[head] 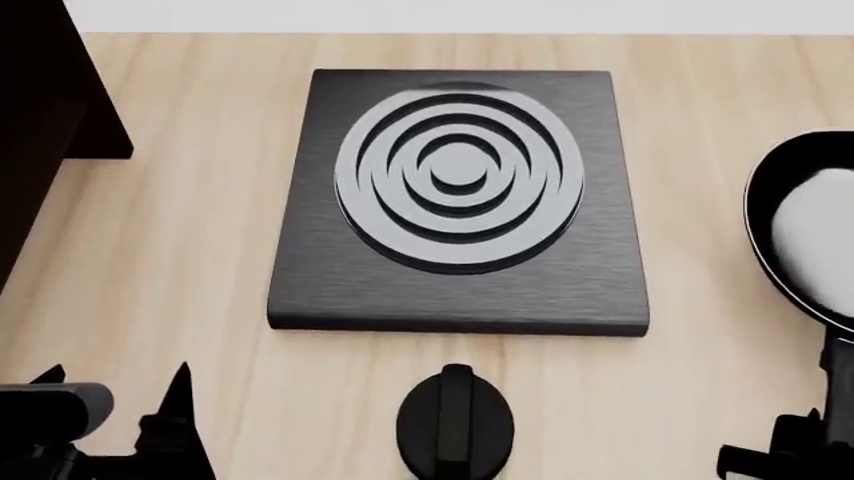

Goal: Put the frying pan on the cabinet shelf.

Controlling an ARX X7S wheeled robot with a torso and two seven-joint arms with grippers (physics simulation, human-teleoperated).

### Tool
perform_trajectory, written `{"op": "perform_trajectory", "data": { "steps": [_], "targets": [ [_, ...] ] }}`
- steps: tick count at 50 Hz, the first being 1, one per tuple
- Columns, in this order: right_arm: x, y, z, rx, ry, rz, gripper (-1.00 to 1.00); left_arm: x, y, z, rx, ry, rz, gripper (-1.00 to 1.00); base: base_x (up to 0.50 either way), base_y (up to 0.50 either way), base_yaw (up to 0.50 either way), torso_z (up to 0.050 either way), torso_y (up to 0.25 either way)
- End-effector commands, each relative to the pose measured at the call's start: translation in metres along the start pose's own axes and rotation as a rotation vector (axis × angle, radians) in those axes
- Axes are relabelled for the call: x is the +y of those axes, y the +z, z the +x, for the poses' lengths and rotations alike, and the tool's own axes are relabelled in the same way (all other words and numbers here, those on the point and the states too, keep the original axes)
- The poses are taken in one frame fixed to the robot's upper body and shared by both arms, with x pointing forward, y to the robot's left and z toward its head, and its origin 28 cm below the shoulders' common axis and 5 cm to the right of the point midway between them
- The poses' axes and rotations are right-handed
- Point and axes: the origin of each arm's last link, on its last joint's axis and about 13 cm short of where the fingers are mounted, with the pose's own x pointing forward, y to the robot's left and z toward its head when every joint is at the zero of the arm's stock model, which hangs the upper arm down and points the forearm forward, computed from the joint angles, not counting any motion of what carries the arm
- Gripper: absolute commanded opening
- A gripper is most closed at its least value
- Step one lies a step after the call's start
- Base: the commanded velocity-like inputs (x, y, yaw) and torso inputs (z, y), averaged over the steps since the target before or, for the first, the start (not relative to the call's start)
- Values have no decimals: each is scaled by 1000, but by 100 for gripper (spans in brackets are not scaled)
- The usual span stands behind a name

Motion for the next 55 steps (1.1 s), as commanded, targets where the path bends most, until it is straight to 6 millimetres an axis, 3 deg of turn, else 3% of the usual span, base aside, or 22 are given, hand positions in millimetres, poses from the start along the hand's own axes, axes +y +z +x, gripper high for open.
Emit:
{"op": "perform_trajectory", "data": {
  "steps": [1,16,17,18,20,24,35,42,51,55],
  "targets": [
    [0,30,-23,-160,-37,-75,-100,1,0,2,-41,-9,-8,100,0,0,0,0,0],
    [23,68,-45,-298,58,-193,-100,0,1,4,-37,-15,-15,100,0,0,0,0,2],
    [26,72,-48,-310,76,-203,-100,-1,4,4,-39,-23,-12,100,0,0,0,0,0],
    [37,92,-62,-369,168,-238,-100,-7,22,13,-43,-40,-41,100,0,0,0,0,0],
    [43,105,-73,-400,211,-273,-100,-11,40,19,-61,-56,-35,100,0,0,2,0,5],
    [48,112,-80,-414,266,-297,-100,-13,49,21,-62,-76,-44,100,0,0,1,0,0],
    [60,128,-101,-472,395,-329,-100,-18,87,23,-78,-123,-35,100,0,0,0,0,2],
    [69,132,-107,-506,466,-341,-100,-28,103,8,-42,-295,-123,100,0,0,0,0,2],
    [75,123,-106,-503,540,-356,-100,-31,105,2,-3,-388,-142,100,0,0,0,2,2],
    [77,123,-108,-516,555,-361,-100,-31,107,-1,70,-418,-263,100,0,0,0,0,0]
  ]
}}
